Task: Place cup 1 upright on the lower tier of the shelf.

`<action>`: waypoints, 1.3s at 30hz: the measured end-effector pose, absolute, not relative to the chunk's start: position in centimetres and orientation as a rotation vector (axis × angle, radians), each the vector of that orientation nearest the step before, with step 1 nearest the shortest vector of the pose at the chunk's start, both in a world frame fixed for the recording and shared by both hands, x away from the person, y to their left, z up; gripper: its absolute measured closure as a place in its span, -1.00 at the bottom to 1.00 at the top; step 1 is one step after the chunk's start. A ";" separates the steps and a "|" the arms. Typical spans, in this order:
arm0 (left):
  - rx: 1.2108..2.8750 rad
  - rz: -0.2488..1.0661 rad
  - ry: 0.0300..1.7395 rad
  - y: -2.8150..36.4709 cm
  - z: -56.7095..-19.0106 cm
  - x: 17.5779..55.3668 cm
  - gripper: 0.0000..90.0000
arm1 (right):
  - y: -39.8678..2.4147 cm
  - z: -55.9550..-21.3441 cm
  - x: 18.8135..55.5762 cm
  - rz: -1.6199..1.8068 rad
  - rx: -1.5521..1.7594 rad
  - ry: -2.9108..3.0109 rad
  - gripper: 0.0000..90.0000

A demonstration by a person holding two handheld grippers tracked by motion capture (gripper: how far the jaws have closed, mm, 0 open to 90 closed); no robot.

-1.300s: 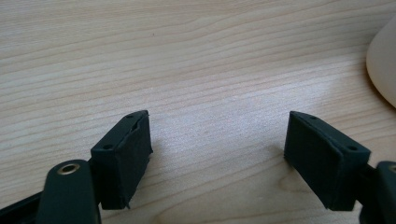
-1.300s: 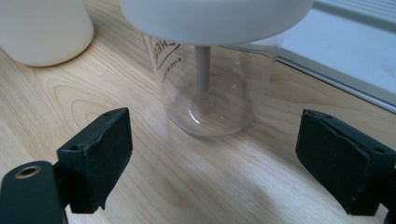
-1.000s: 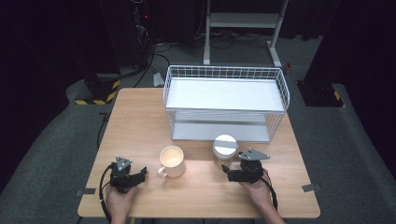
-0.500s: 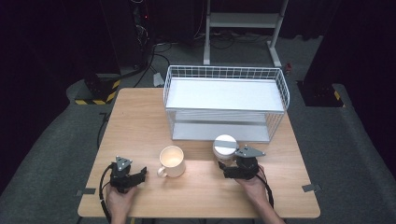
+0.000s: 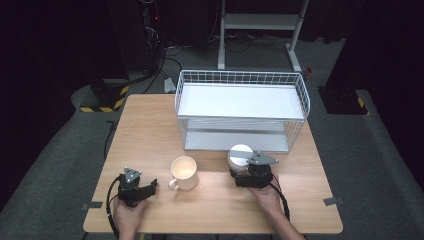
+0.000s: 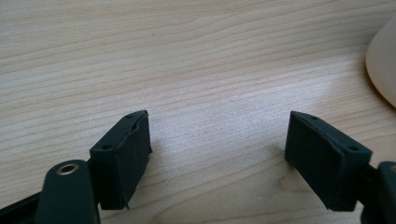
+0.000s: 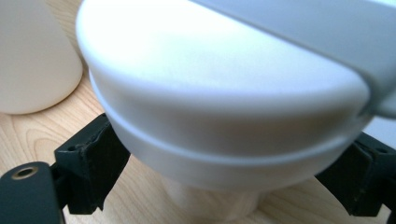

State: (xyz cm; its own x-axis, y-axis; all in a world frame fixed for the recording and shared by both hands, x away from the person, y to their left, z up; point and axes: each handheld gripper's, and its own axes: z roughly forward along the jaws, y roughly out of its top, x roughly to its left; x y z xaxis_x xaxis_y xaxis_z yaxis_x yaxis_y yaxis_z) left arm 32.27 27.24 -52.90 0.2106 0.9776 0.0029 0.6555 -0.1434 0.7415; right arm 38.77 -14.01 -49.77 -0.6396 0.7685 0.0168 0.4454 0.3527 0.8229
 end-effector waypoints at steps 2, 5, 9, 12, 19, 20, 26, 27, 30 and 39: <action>1.875 0.674 1.512 27.2 -52.9 32.3 -0.50 | -14.0 -49.8 38.8 1.192 1.065 2.246 -0.78; 1.875 0.672 1.512 27.2 -52.9 32.3 -0.50 | -14.0 -49.8 39.0 1.200 1.076 2.227 -0.77; 1.875 0.672 1.511 27.2 -52.9 32.3 -0.50 | -13.9 -50.0 39.2 1.191 1.082 2.220 -0.74; 1.875 0.673 1.511 27.2 -52.9 32.3 -0.50 | -13.8 -50.0 39.1 1.188 1.060 2.212 -0.70; 1.875 0.673 1.511 27.2 -52.9 32.3 -0.50 | -13.5 -50.2 39.1 1.188 1.043 2.209 -0.60; 1.875 0.672 1.511 27.2 -52.9 32.3 -0.50 | -13.5 -50.2 39.1 1.186 1.034 2.208 -0.60; 1.875 0.672 1.512 27.2 -52.9 32.3 -0.50 | -13.5 -50.2 39.1 1.186 1.032 2.209 -0.59; 1.875 0.673 1.511 27.2 -52.9 32.3 -0.50 | -13.5 -50.2 39.1 1.189 1.036 2.210 -0.59; 1.875 0.674 1.512 27.2 -52.9 32.3 -0.50 | -13.5 -50.1 39.1 1.185 1.028 2.214 -0.59; 1.875 0.674 1.510 27.3 -52.9 32.3 -0.49 | -13.6 -50.1 39.0 1.186 1.020 2.213 -0.59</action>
State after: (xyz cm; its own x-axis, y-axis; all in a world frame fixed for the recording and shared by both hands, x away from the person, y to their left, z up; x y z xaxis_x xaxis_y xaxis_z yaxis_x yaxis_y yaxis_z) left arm 32.28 27.26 -52.90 0.2117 0.9773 0.0024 0.6547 -0.1436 0.7421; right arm 39.04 -13.56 -50.13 -0.6378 0.7697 -0.0273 0.4034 0.3641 0.8394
